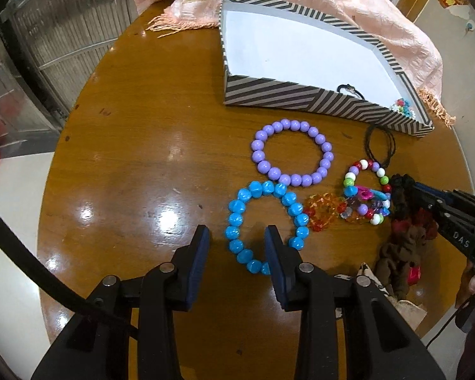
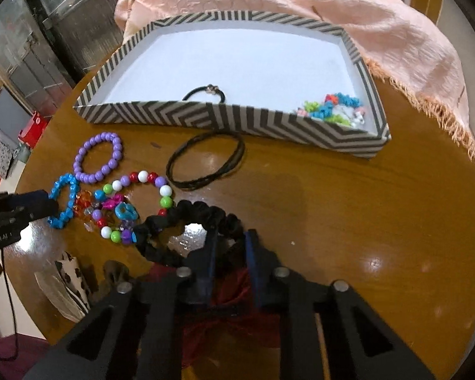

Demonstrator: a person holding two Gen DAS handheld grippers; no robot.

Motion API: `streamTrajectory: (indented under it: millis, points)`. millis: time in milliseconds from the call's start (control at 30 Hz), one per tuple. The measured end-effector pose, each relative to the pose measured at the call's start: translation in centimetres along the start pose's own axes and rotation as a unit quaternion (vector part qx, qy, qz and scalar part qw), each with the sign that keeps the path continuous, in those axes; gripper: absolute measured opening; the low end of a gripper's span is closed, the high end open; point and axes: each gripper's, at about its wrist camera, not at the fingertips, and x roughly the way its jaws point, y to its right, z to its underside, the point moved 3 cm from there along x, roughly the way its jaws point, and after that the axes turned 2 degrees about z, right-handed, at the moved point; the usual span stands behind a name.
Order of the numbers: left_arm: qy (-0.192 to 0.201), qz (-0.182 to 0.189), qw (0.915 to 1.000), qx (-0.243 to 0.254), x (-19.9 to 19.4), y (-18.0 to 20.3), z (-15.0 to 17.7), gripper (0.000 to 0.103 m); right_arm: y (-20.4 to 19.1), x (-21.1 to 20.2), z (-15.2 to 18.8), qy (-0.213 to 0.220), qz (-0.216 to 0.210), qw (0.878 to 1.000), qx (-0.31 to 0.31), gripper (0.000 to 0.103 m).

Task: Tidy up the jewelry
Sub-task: 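Grasp the blue bead bracelet with the left tool while the right tool grasps the black scrunchie, then carry both items into the striped tray and open both tools to release them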

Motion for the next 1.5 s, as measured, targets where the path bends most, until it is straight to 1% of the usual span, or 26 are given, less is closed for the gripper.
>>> streamTrajectory:
  millis: [33, 67, 100, 233, 400, 567, 700, 967, 1133, 1400, 1500]
  points:
    - [0.002, 0.003, 1.0000, 0.000, 0.0, 0.0, 0.0, 0.024, 0.1, 0.0, 0.0, 0.002, -0.001, 1.000, 0.000, 0.011]
    - [0.003, 0.001, 1.0000, 0.001, 0.1, 0.0, -0.1, 0.012, 0.2, -0.1, 0.0, 0.003, -0.005, 1.000, 0.004, 0.010]
    - [0.003, -0.002, 1.0000, 0.001, 0.1, -0.1, -0.1, 0.007, 0.3, -0.4, 0.0, 0.006, -0.007, 1.000, 0.007, 0.009]
    - [0.006, 0.017, 0.9997, -0.016, -0.2, -0.7, -0.2, 0.006, 0.8, -2.4, -0.5, 0.032, -0.018, 0.999, 0.015, 0.008]
    - [0.025, 0.034, 0.9987, -0.030, -2.0, -1.4, -0.5, 0.006, 1.4, -5.7, -1.7, 0.074, -0.028, 0.996, 0.029, 0.008]
    - [0.040, 0.039, 0.9982, -0.022, -3.7, -1.4, -1.1, 0.006, 2.0, -8.0, -3.1, 0.104, -0.032, 0.993, 0.041, 0.008]
    - [0.052, 0.041, 0.9977, -0.017, -5.1, -1.1, -1.6, 0.006, 2.2, -8.7, -3.9, 0.113, -0.037, 0.992, 0.044, 0.008]
    - [0.074, 0.034, 0.9966, 0.017, -8.0, 0.2, -3.5, 0.006, 2.0, -9.8, -4.5, 0.129, -0.038, 0.990, 0.046, 0.008]
    - [0.093, 0.029, 0.9944, 0.040, -9.4, 1.4, -5.5, 0.006, 2.4, -9.9, -5.0, 0.135, -0.038, 0.989, 0.053, 0.008]
    - [0.120, 0.018, 0.9899, 0.074, -10.2, 3.8, -9.3, 0.006, 3.5, -9.7, -6.3, 0.137, -0.033, 0.988, 0.061, 0.008]
    - [0.121, 0.026, 0.9896, 0.073, -10.0, 4.4, -10.9, 0.006, 3.9, -9.4, -7.0, 0.136, -0.032, 0.988, 0.063, 0.008]
